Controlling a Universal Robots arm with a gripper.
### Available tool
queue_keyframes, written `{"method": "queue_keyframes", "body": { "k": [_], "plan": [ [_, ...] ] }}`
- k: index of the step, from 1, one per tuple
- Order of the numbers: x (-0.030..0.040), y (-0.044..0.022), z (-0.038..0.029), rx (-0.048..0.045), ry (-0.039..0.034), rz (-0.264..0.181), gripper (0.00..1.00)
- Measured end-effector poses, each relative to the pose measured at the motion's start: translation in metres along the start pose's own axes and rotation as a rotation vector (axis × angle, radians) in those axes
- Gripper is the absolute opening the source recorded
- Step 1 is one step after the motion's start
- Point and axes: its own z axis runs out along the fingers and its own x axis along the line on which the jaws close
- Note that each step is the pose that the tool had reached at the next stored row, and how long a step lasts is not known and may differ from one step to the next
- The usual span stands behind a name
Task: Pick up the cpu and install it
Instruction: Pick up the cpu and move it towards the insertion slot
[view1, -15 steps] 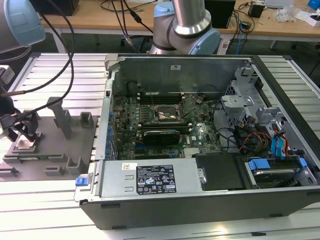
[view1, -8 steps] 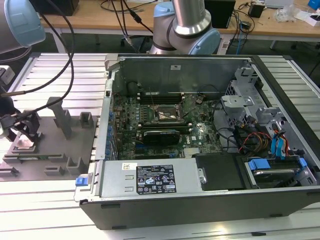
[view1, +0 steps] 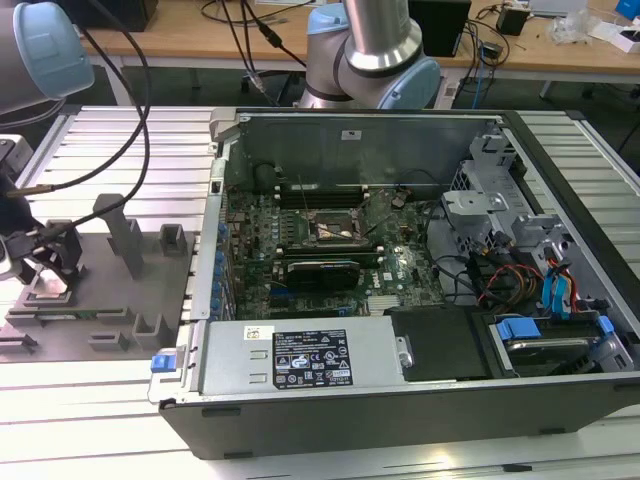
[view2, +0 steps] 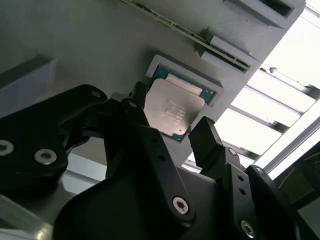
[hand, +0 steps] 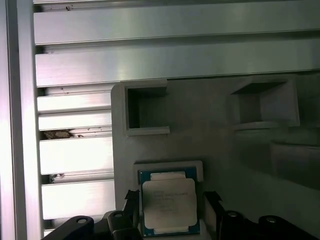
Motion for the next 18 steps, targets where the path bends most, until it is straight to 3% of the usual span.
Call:
{"method": "queue_keyframes", "body": {
  "k": [6,7,10,18],
  "plan": [
    [0.0000,0.0001,0.0007,0.0003,-0.0004,0.000,0.63],
    [0.0000,0.0000,0.0020,0.0016,-0.0005,0.000,0.69],
    [0.0002,-0.0002,0.0055,0.0076,0.0005,-0.010,0.69],
    [0.0002,0.0000,0.0091,0.0070,0.0014,-0.039,0.69]
  ]
}}
